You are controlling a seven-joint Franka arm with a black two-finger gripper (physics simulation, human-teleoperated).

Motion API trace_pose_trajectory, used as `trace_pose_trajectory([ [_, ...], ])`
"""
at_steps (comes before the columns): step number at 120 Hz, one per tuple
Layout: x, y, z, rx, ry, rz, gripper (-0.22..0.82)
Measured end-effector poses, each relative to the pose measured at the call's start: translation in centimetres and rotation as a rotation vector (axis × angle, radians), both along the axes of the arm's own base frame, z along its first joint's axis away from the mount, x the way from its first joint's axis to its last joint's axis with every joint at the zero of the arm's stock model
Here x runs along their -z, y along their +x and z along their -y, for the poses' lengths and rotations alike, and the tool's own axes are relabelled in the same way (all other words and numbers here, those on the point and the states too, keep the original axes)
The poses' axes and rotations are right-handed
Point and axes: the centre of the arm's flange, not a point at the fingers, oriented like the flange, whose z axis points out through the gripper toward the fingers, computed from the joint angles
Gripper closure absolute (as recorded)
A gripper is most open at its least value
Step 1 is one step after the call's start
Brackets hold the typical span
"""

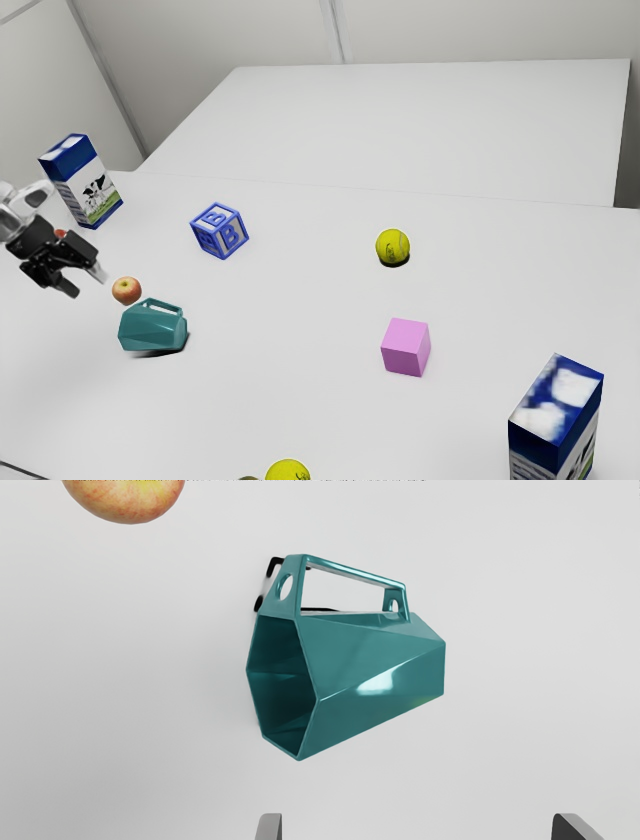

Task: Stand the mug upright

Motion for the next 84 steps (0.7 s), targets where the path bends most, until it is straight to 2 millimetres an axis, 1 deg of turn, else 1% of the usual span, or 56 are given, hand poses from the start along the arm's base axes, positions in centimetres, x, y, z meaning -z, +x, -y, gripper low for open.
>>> trace_pose_trajectory([
  [24, 2.2, 0.5, -0.4, 0.023, -0.031, 0.041, 0.02],
  [43, 4.3, 0.6, -1.0, 0.026, -0.065, 0.064, 0.02],
  [72, 7.5, 0.9, -0.6, 0.044, -0.122, 0.093, 0.02],
  [84, 8.5, 1.0, -0.5, 0.05, -0.137, 0.107, 0.02],
])
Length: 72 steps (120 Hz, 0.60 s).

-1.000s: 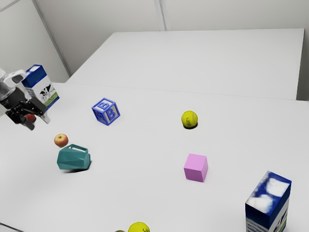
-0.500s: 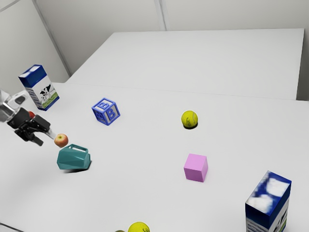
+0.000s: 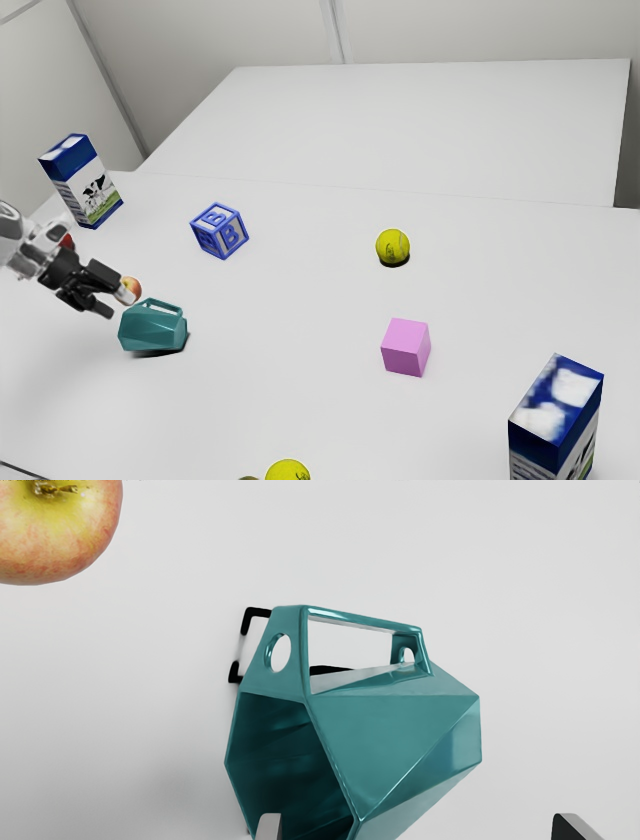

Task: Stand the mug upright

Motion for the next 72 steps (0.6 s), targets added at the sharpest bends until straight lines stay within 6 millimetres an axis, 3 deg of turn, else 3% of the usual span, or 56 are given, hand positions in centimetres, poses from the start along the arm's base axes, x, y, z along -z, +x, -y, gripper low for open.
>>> trace_pose_trajectory([
  [32, 3.2, -0.1, 0.3, -0.015, -0.071, 0.037, 0.02],
  [72, 5.0, -0.2, 0.8, -0.019, -0.134, 0.107, 0.03],
])
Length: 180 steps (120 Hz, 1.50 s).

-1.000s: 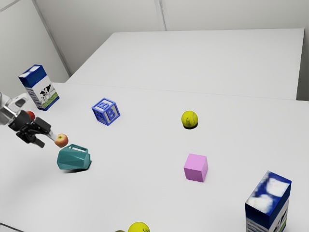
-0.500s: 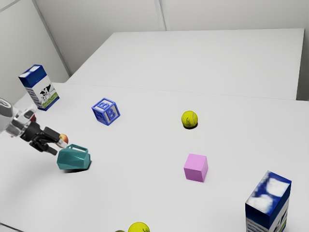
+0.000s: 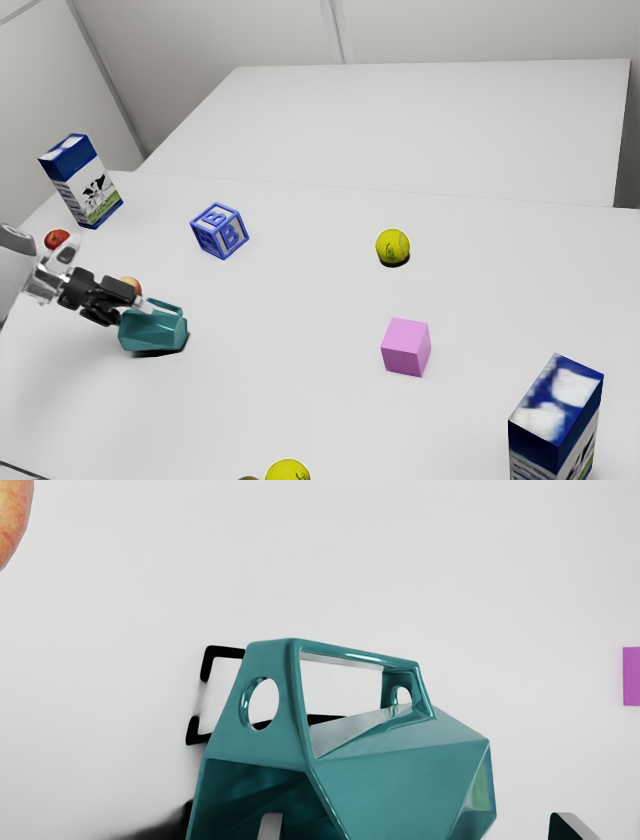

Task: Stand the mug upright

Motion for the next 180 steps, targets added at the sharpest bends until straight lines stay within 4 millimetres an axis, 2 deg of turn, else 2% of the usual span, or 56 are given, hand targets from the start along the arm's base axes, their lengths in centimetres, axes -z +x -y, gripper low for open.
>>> trace_pose_trajectory([
  [19, 0.5, 0.1, 0.3, 0.019, -0.013, 0.021, 0.09],
  [42, 0.5, 0.2, 0.5, 0.046, -0.015, 0.044, 0.35],
  [68, 0.0, 0.3, 0.8, 0.073, -0.011, 0.068, 0.55],
  [97, -2.3, 0.9, 1.7, 0.11, 0.015, 0.119, 0.72],
  [112, -3.2, 1.1, 2.0, 0.122, 0.027, 0.138, 0.75],
  [133, -6.3, 1.5, 2.7, 0.143, 0.065, 0.191, 0.76],
  [140, -7.5, 2.1, 3.8, 0.173, 0.083, 0.202, 0.76],
  [156, -10.5, 4.9, 8.9, 0.327, 0.158, 0.202, 0.77],
  [180, -14.0, 7.7, 13.5, 0.471, 0.327, 0.13, 0.78],
])
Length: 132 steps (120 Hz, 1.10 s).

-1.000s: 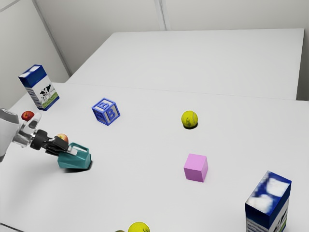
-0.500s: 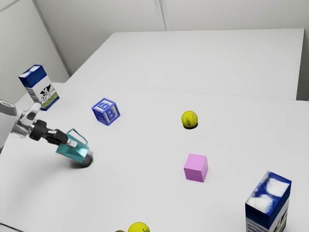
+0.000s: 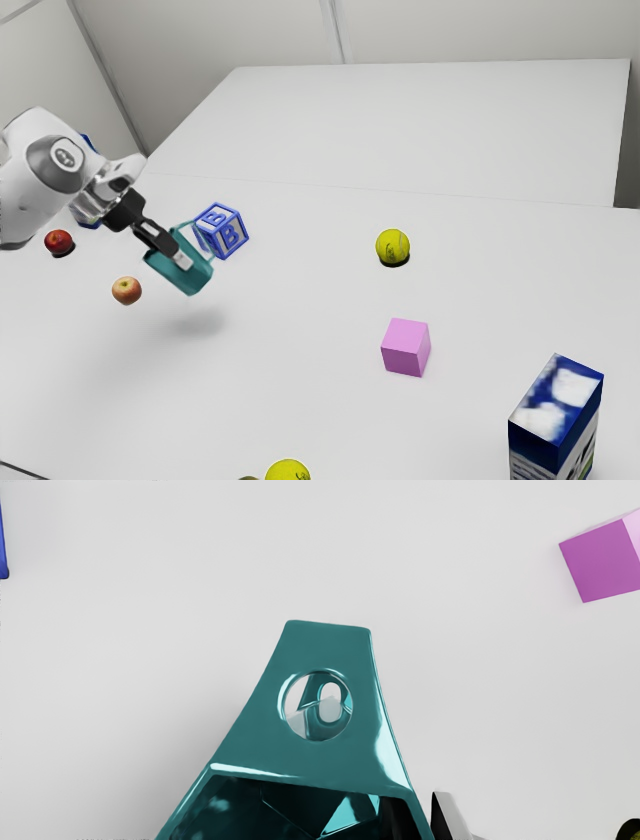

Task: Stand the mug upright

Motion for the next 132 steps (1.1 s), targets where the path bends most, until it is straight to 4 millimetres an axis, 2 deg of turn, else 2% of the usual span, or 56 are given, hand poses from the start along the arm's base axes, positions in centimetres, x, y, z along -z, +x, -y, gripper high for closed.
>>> trace_pose_trajectory([
  [8, -1.2, 1.0, 2.1, 0.033, 0.078, -0.015, 0.78],
  [17, -1.5, 1.7, 3.8, 0.043, 0.151, -0.042, 0.78],
  [58, -0.8, 2.7, 8.7, -0.033, 0.413, -0.075, 0.78],
  [97, 1.9, 0.8, 10.5, -0.202, 0.499, -0.061, 0.79],
  [132, 5.8, -0.9, 11.0, -0.337, 0.491, -0.089, 0.78],
])
